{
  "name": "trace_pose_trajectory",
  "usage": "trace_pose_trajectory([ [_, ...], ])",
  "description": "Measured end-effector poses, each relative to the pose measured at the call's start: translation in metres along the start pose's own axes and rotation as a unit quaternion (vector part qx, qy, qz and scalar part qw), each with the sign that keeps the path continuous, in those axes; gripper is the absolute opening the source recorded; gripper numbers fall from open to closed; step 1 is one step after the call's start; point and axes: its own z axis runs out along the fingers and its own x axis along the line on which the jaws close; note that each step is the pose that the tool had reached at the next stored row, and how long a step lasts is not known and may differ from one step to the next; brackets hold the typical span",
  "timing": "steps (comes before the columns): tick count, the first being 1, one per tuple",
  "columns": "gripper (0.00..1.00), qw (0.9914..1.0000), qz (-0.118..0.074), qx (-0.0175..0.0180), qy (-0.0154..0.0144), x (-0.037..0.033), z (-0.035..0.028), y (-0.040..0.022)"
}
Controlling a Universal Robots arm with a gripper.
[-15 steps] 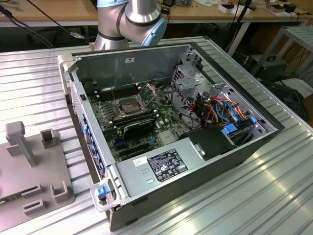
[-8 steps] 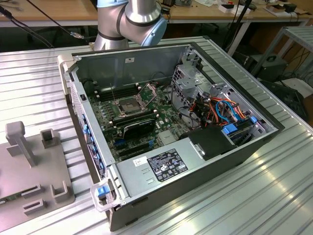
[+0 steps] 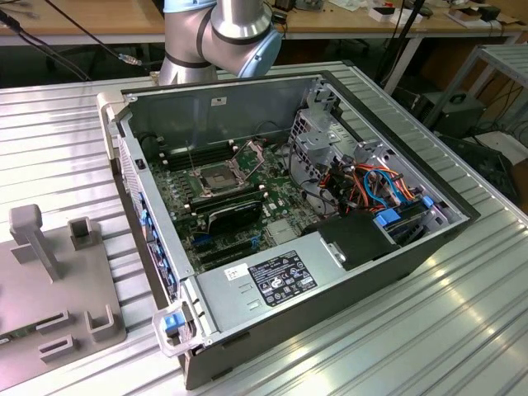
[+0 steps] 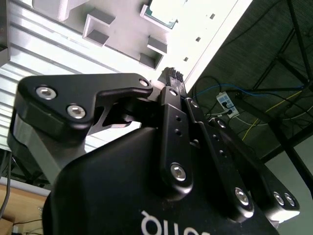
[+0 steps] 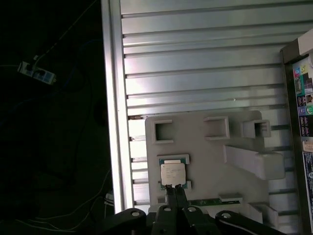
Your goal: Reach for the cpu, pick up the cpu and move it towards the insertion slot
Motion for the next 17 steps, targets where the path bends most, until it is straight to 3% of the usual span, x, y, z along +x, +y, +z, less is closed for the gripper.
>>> trace_pose_trajectory([
  [3, 0.36, 1.00000, 0.000, 0.0000, 0.0000, 0.0000, 0.0000, -0.0002],
  [4, 0.36, 1.00000, 0.000, 0.0000, 0.0000, 0.0000, 0.0001, -0.0002],
  [11, 0.78, 1.00000, 0.000, 0.0000, 0.0000, 0.0000, 0.0002, -0.0004],
  [13, 0.78, 1.00000, 0.000, 0.0000, 0.0000, 0.0000, 0.0002, -0.0005],
  [14, 0.84, 1.00000, 0.000, 0.0000, 0.0000, 0.0000, 0.0003, -0.0005],
  [17, 0.84, 0.99997, -0.008, 0.0001, 0.0031, 0.0000, 0.0049, -0.0007],
])
